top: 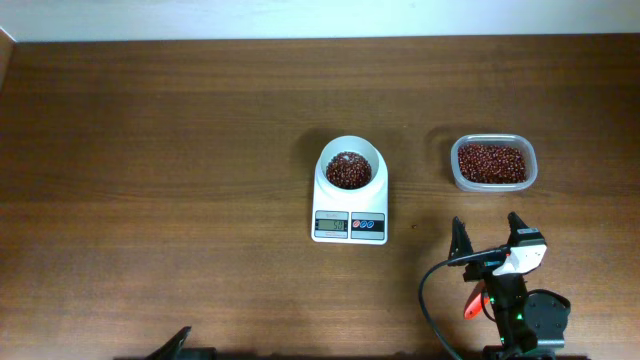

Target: Scoop and weigh 50g on scale

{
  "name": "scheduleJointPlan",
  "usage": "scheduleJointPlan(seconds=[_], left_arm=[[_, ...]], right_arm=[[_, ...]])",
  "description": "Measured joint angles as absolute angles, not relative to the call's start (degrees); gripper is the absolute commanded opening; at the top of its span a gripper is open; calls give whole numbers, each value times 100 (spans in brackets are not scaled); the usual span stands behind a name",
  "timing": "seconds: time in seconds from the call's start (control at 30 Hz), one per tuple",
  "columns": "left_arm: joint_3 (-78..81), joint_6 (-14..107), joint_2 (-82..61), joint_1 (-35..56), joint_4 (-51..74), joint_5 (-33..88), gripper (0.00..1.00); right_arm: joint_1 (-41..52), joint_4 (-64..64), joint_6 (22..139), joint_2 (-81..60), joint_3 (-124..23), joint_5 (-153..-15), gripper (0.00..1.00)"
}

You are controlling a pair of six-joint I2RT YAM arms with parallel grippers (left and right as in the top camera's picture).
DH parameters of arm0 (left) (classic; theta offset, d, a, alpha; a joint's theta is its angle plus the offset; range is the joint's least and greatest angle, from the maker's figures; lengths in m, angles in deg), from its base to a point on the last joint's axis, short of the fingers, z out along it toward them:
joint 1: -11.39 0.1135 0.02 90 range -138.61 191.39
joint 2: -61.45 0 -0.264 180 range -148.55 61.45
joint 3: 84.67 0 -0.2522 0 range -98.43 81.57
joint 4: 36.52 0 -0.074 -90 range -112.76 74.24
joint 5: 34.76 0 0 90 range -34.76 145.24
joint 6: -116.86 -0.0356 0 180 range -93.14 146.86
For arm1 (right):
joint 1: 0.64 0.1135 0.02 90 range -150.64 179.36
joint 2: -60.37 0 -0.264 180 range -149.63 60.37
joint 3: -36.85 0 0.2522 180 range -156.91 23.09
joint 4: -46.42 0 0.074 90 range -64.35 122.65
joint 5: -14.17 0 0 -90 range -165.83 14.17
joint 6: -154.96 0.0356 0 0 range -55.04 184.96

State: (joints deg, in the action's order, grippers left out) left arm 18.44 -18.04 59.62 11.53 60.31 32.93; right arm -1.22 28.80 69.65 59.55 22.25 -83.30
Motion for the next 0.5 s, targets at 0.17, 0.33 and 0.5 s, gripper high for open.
scheduleJointPlan(seconds=[0.17, 0.33, 0.5], left_arm=[[1916, -1804, 6012, 1153, 5968, 3278, 99], [2261, -1798, 6034, 1153, 5015, 3155, 99], [3883, -1516, 6093, 1153, 2722, 3037, 99]], right_arm=[[-122, 2880, 6960, 5955, 2225, -8330, 99], [-125, 2880, 6954, 5958, 2225, -8330, 99], [-122, 2880, 6950, 5973, 2232, -8317, 99]])
